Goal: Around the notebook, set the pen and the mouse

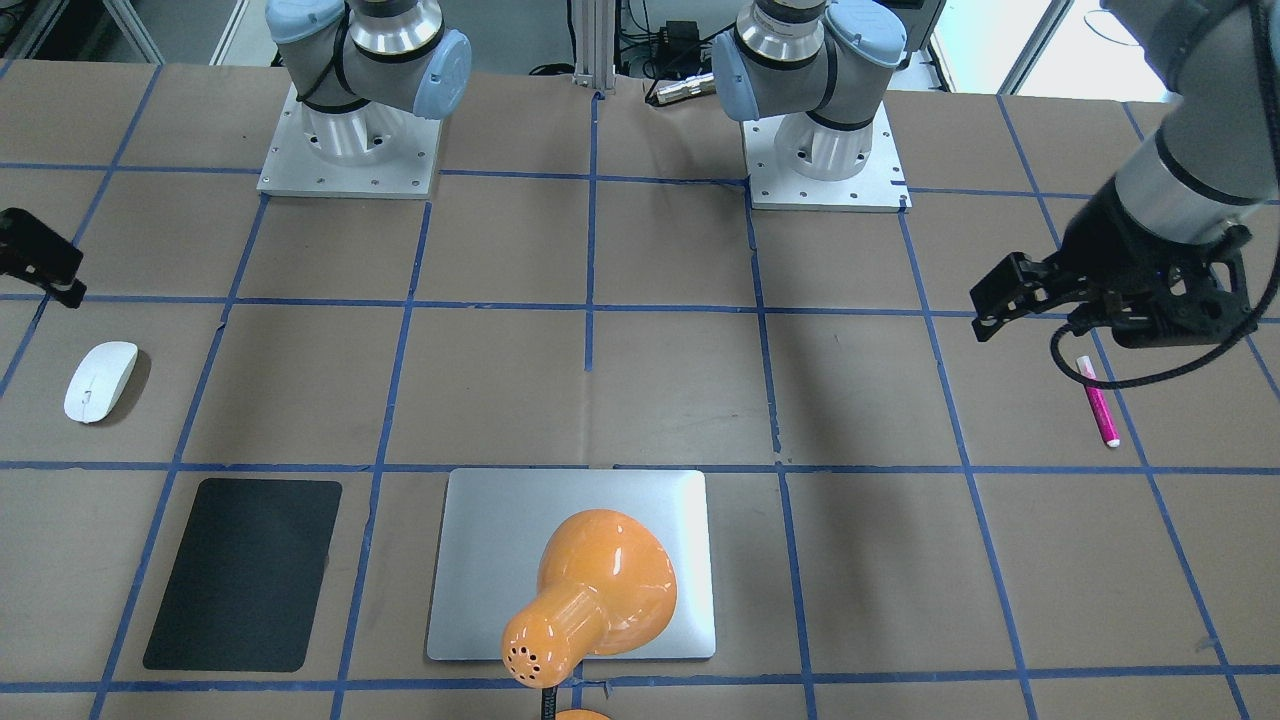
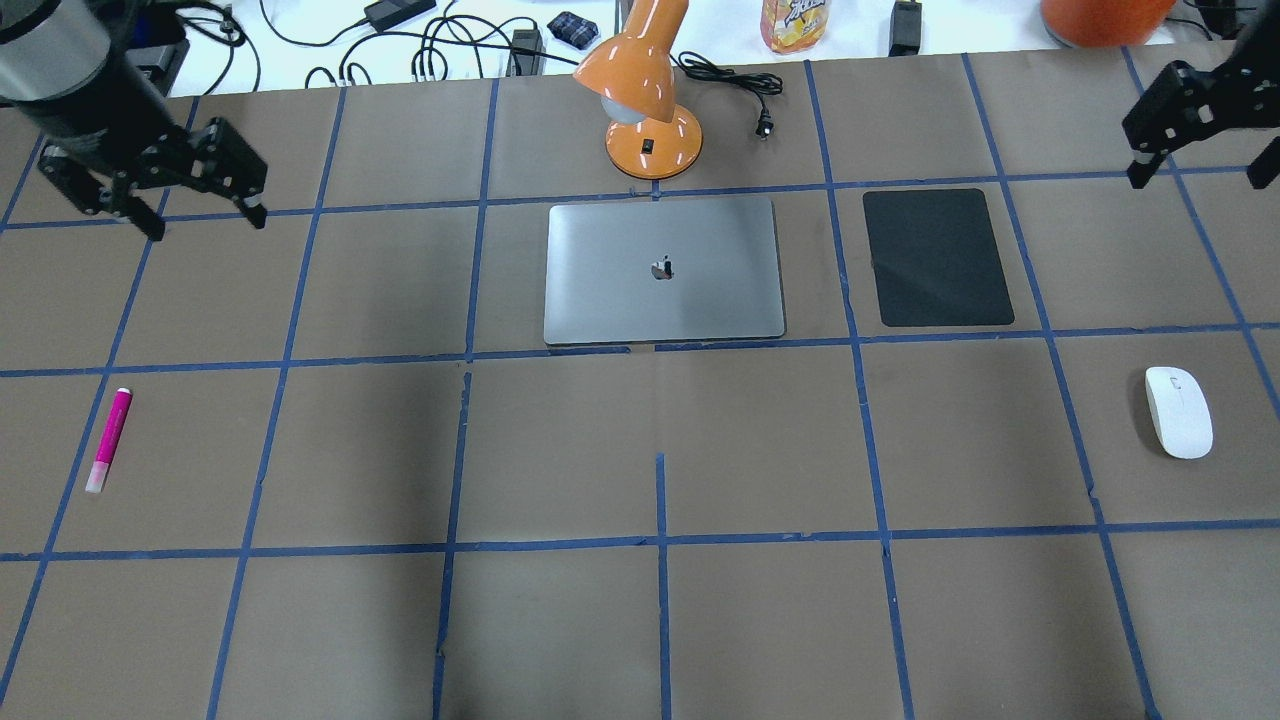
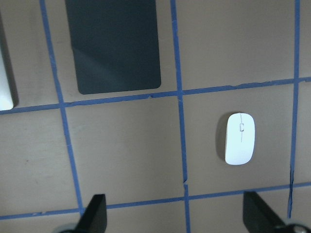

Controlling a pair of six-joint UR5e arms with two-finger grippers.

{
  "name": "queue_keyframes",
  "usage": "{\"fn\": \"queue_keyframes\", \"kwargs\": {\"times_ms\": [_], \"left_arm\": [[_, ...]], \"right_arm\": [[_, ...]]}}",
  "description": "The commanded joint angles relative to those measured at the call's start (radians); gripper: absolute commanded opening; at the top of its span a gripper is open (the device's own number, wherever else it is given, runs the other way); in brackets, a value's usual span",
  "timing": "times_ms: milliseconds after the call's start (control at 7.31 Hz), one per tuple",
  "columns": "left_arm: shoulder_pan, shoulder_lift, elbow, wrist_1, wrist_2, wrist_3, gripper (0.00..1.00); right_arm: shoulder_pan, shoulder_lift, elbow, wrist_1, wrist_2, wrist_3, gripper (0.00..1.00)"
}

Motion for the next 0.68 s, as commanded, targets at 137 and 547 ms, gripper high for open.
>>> {"fn": "queue_keyframes", "kwargs": {"times_ms": [137, 547], "left_arm": [[0.349, -0.066, -0.303, 0.359, 0.008, 0.387, 1.0], [0.374, -0.201, -0.371, 0.682, 0.141, 0.491, 1.0]], "right_arm": [[-0.197, 0.117, 0.167, -0.206, 0.013, -0.214, 1.0], [-0.271, 0.127, 0.456, -0.55, 0.008, -0.225, 1.0]]}}
